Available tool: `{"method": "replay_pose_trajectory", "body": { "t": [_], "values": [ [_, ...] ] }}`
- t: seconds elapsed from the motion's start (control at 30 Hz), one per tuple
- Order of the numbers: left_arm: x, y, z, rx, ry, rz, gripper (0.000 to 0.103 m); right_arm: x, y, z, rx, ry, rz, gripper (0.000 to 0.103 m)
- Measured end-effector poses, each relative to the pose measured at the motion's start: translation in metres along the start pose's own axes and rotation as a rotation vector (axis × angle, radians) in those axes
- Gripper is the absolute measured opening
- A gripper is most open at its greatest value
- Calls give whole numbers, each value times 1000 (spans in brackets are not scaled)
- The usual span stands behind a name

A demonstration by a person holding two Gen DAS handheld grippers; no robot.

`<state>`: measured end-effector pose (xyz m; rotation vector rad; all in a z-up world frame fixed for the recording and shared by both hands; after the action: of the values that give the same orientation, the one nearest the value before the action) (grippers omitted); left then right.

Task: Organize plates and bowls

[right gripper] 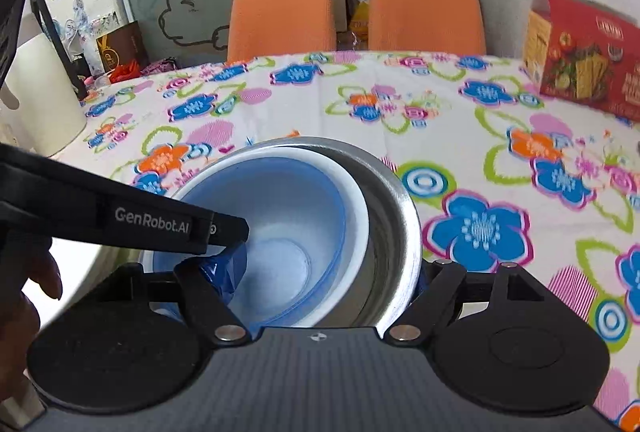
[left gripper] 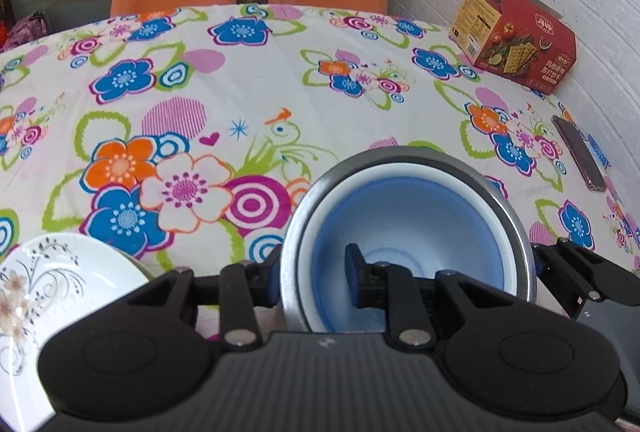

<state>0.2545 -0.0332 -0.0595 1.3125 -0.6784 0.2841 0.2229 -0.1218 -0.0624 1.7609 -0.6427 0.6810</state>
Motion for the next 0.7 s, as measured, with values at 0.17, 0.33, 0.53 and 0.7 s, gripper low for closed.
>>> {"method": "replay_pose_trajectory", "body": {
  "t": [0.17,0.33,0.53,0.7],
  "values": [
    [2,43,-34,67,21,47,21,15,11,-44,73,61,30,66],
    [-24,86,-88,201,74,59,21,7,7,-108,199,130,4,67],
    [-72,111,-143,281,157,18,21,-24,-4,-171,311,189,-81,67],
    [-98,107,-159,267,203,-1,21,-43,-12,-189,299,224,-122,67]
  ]
}}
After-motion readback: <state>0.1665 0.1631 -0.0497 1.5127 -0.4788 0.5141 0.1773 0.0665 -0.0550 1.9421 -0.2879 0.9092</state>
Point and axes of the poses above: each gripper's, at about its wrist camera, not at the fingertips, and y roughly against the way its jaws point, z to its right, x to its top, the point moved 10 cm from there along -y, roughly the way its jaws point, and after that the axes turned 11 degrees about -y, right-handed, at the moved point
